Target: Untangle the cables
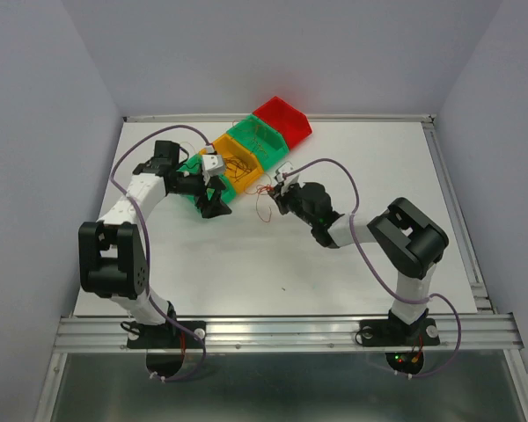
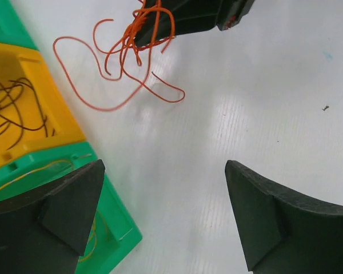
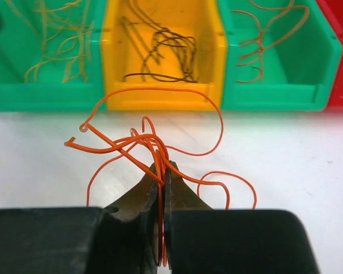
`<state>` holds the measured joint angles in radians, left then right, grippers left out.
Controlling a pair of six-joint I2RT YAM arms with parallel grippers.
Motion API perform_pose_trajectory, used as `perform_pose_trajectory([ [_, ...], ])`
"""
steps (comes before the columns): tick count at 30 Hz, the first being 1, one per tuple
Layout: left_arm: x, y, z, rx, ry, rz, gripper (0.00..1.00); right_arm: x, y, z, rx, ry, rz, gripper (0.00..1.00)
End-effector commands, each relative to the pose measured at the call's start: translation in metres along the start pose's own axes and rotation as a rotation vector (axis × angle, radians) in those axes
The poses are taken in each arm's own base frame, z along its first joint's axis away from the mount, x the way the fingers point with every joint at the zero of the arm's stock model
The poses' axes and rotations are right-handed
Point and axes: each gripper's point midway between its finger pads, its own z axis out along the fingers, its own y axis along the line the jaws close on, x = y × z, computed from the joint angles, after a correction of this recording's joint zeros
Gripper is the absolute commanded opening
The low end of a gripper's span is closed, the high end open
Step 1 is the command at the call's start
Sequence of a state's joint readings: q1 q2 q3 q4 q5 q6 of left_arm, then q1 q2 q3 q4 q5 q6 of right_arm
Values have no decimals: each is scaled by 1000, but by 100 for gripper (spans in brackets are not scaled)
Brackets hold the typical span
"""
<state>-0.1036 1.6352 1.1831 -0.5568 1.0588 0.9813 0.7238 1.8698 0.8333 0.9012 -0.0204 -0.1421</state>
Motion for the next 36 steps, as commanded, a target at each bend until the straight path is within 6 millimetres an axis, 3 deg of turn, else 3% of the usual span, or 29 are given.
perform_pose_trajectory([
  [1,-37,6,-27,-117,-148,68,99,-62,-33,13,53,-116,139,1],
  [3,-47,6,-39,-181,-176,110,99,-78,-43,18,70,-140,175,1],
  [4,-46,7,-39,-206,-190,108,99,-94,-55,23,90,-168,183,1],
  [6,-51,6,-44,-249,-206,144,99,-103,-70,28,98,-172,213,1],
  [7,-52,6,-45,-258,-208,145,99,-123,-79,36,107,-208,221,1],
  [11,-54,9,-47,-284,-212,144,99,-156,-114,55,163,-258,259,1],
  [18,-53,13,-46,-295,-214,140,99,-203,-145,86,162,-374,298,1],
  [21,-53,13,-46,-295,-215,138,99,-214,-150,103,155,-413,301,1],
  [28,-53,15,-48,-314,-214,137,99,-213,-155,129,140,-445,335,1],
  [31,-53,15,-48,-317,-215,133,99,-200,-155,136,142,-429,359,1],
  [36,-53,15,-49,-320,-214,128,99,-154,-147,150,123,-358,386,1],
])
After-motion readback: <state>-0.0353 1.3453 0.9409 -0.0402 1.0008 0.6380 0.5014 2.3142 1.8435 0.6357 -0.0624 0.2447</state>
